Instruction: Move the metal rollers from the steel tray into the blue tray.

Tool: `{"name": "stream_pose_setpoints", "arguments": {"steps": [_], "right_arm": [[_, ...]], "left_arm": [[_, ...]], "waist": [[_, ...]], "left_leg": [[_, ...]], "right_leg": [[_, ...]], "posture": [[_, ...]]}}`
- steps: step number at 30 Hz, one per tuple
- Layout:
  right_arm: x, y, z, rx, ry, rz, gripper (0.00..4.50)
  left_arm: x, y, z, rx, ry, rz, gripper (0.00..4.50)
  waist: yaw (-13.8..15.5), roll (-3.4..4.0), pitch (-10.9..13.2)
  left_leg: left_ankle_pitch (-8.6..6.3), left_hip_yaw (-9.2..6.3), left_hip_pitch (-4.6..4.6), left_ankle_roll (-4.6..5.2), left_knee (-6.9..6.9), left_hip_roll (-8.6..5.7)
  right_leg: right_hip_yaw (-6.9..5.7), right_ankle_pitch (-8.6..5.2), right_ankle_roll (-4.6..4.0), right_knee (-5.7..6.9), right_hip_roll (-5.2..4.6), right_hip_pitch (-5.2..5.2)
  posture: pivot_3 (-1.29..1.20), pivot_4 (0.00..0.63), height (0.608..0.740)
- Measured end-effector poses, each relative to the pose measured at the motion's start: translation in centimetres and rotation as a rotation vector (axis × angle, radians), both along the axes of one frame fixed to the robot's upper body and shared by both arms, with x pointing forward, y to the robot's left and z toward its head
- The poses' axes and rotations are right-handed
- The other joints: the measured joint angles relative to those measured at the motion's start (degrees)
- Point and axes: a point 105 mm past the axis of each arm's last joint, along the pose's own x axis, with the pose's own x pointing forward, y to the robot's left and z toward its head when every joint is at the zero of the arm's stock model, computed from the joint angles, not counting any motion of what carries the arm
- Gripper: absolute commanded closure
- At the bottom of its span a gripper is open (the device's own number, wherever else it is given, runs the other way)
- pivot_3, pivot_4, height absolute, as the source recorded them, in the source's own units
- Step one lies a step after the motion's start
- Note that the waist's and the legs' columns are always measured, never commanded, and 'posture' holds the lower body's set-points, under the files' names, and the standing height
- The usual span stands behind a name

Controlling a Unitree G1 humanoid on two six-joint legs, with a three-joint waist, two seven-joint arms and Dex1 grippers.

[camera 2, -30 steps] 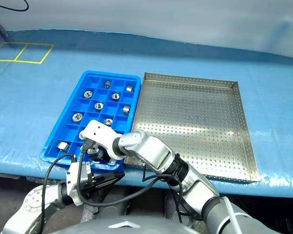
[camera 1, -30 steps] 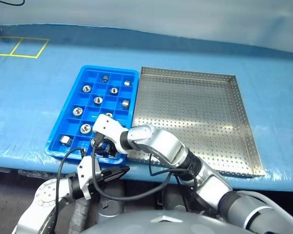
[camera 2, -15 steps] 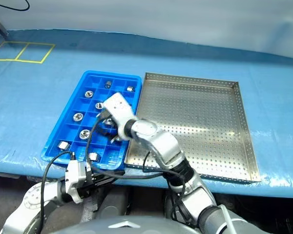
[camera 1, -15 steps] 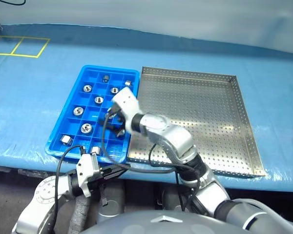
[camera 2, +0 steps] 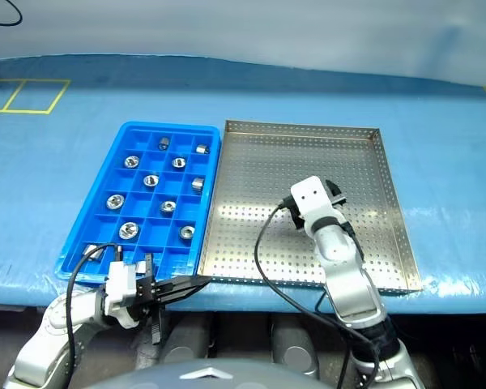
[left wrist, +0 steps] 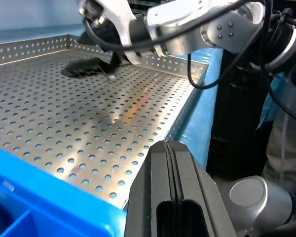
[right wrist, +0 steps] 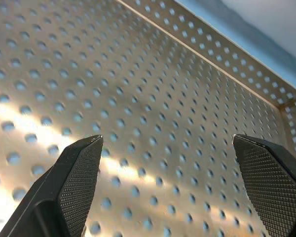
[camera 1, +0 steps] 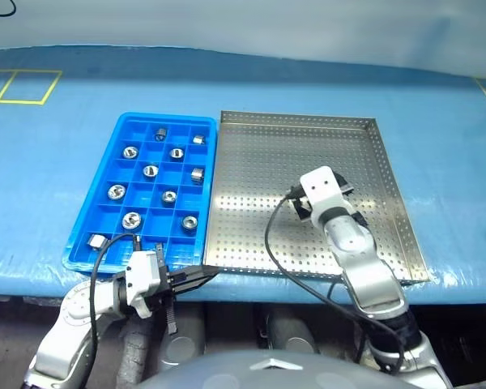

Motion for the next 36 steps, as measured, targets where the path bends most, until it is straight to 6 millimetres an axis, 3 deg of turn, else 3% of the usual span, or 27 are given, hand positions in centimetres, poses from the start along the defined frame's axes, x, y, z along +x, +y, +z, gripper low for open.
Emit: {"name": "stream_pose_setpoints", "arguments": {"steps": [4,7,9,12,17,20,23,26,31,36], "right_arm": [[-2.0,-0.5,-0.7,0.064,0.071,0.011,0.06],[-2.5,-0.8,-0.6,0.078,0.088,0.001,0.06],[-2.7,-0.7,-0.6,0.087,0.094,0.003,0.06],[-2.8,-0.5,-0.6,0.096,0.1,0.009,0.06],[-3.3,0.1,-0.8,0.103,0.117,0.062,0.06],[-3.8,1.0,-0.4,0.127,0.103,0.139,0.06],[-4.8,2.2,0.1,0.164,0.087,0.25,0.06],[-5.3,2.3,-0.2,0.186,0.095,0.271,0.06],[-5.2,2.5,0.1,0.199,0.066,0.276,0.06],[-5.2,2.6,0.0,0.206,0.067,0.271,0.06]], "left_arm": [[-0.4,1.0,3.0,-0.213,0.003,0.012,4.5],[-0.2,2.6,6.2,-0.427,-0.019,0.043,4.5],[0.3,3.8,7.2,-0.474,-0.041,0.099,4.5],[1.0,4.9,7.2,-0.434,-0.049,0.184,4.5],[2.2,6.2,5.0,-0.286,-0.038,0.34,4.5],[6.5,4.9,6.4,-0.235,-0.109,0.401,4.5],[8.5,3.7,6.5,-0.161,-0.12,0.449,4.5],[9.7,2.3,5.0,-0.097,-0.048,0.51,4.5],[10.0,-0.8,4.8,-0.027,-0.034,0.486,4.5],[10.1,-1.0,4.3,0.003,-0.009,0.498,4.5]], "waist": [[-0.9,-0.01,0.0],[-1.3,-0.03,0.0],[-1.4,-0.03,0.0],[-1.4,-0.05,0.0],[-1.4,-0.06,0.0],[0.1,-0.1,0.0],[-0.8,-0.16,-0.1],[-1.5,-0.2,-0.1],[-1.4,-0.22,-0.1],[-1.3,-0.22,-0.1]], "left_leg": [[0.0,-0.01,0.05,0.0,0.11,0.04],[0.01,0.0,0.06,0.0,0.23,0.02],[0.01,0.02,0.08,0.0,0.27,0.01],[0.01,0.02,0.06,0.0,0.26,-0.05],[0.0,0.0,0.06,0.0,0.17,-0.06],[0.13,-0.35,0.03,-0.05,0.31,-0.09],[0.11,-0.06,0.17,-0.03,0.26,-0.1],[0.08,-0.01,0.08,0.0,0.25,-0.11],[0.08,-0.08,0.08,-0.01,0.25,-0.09],[0.08,-0.08,0.09,0.0,0.24,-0.1]], "right_leg": [[-0.01,-0.01,-0.01,0.03,0.0,0.07],[0.0,0.01,0.01,0.05,-0.02,0.12],[0.02,0.01,0.02,0.05,-0.02,0.15],[0.06,0.02,0.04,0.04,-0.02,0.15],[0.08,0.02,0.04,0.0,-0.01,0.13],[-0.12,0.05,0.08,0.04,0.09,0.3],[0.11,0.13,0.21,0.01,0.01,0.39],[0.17,0.34,0.57,-0.02,0.01,0.29],[0.16,0.36,0.6,0.0,0.07,0.28],[0.15,0.35,0.57,0.01,0.06,0.28]], "posture": [[0.02,0.15,0.74],[0.0,0.15,0.74],[0.0,0.15,0.74],[0.01,0.15,0.74],[0.01,0.15,0.74],[0.01,0.15,0.74],[0.01,0.15,0.74],[0.01,0.15,0.74],[0.01,0.15,0.74],[0.02,0.15,0.74]]}}
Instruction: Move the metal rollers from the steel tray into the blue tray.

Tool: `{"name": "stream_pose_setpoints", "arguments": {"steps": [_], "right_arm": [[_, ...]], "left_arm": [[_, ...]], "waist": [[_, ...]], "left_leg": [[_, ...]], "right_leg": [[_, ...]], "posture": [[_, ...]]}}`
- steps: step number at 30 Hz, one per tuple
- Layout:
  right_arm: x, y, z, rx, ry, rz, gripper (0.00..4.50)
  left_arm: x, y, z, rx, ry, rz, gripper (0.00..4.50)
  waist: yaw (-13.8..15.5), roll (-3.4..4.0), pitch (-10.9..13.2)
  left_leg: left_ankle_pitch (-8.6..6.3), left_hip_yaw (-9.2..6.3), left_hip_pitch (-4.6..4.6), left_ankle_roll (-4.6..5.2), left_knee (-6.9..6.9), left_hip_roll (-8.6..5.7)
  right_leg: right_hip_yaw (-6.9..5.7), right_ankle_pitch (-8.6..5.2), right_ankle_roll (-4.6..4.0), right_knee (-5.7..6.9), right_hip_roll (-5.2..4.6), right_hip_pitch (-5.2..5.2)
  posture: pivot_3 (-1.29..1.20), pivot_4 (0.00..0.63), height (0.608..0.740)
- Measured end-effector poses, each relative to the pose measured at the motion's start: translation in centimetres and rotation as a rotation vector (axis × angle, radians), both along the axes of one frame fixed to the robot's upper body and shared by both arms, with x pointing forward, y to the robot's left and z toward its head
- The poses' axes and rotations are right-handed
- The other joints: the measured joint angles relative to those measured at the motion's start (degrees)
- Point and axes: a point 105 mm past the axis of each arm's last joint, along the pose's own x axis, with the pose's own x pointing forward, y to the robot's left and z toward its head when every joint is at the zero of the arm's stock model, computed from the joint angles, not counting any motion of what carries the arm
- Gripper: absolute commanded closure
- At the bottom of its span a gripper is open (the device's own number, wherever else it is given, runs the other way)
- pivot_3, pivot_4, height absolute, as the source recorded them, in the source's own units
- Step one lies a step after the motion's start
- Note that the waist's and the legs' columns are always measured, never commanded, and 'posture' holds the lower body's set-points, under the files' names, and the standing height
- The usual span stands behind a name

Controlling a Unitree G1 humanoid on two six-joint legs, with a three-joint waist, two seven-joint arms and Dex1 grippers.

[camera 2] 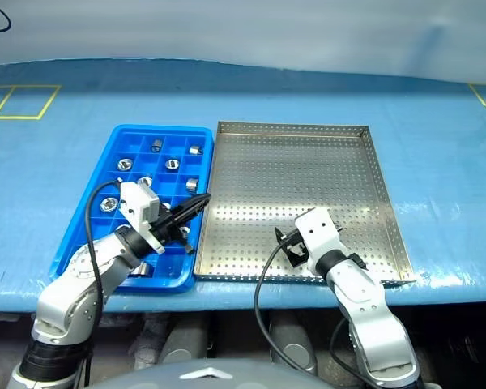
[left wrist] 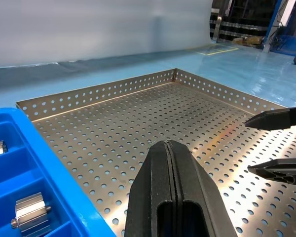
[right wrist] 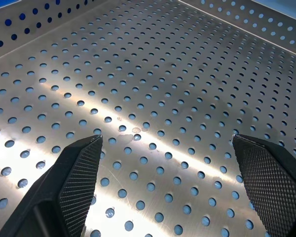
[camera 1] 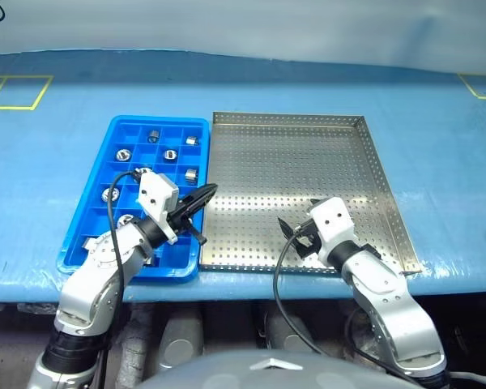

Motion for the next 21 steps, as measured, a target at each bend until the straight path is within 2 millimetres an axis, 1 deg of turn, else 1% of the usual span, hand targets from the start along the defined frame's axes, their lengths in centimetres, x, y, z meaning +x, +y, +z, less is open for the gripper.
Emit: {"name": "stream_pose_setpoints", "arguments": {"steps": [5,11,15,18,21], "right_arm": [[-0.1,0.4,0.0,0.008,0.002,0.013,0.06],[0.1,0.8,0.4,0.039,-0.029,0.021,0.06],[0.5,0.8,0.2,0.059,-0.039,-0.004,0.06],[0.6,0.9,0.3,0.075,-0.056,-0.018,0.06],[0.8,1.1,0.3,0.094,-0.078,-0.039,0.06]], "left_arm": [[-0.3,-0.2,0.4,0.026,-0.018,-0.01,4.5],[-0.2,-0.1,0.5,0.041,-0.058,0.014,4.5],[0.2,-0.3,1.1,0.003,-0.116,0.042,4.5],[0.7,-0.1,0.7,0.001,-0.131,0.078,4.5],[1.0,-0.2,0.7,-0.052,-0.141,0.105,4.5]], "waist": [[0.1,0.0,0.0],[0.1,0.0,0.0],[0.2,-0.01,0.0],[0.1,-0.01,0.0],[0.2,-0.01,0.0]], "left_leg": [[0.0,0.03,-0.01,0.0,0.02,-0.03],[0.0,0.03,0.0,0.0,0.02,-0.02],[0.0,0.04,0.0,0.0,0.05,-0.05],[0.0,0.03,0.0,0.0,0.05,-0.04],[0.0,0.03,-0.02,0.0,0.06,-0.04]], "right_leg": [[0.03,0.0,0.0,-0.01,-0.04,0.01],[0.02,0.01,0.01,-0.01,-0.03,0.01],[0.04,0.02,0.02,-0.01,-0.04,0.03],[0.04,0.02,0.02,0.01,-0.02,0.02],[0.04,0.03,0.04,0.0,-0.04,0.03]], "posture": [[0.02,0.15,0.74],[0.02,0.15,0.74],[0.01,0.15,0.74],[0.01,0.15,0.74],[0.01,0.15,0.74]]}}
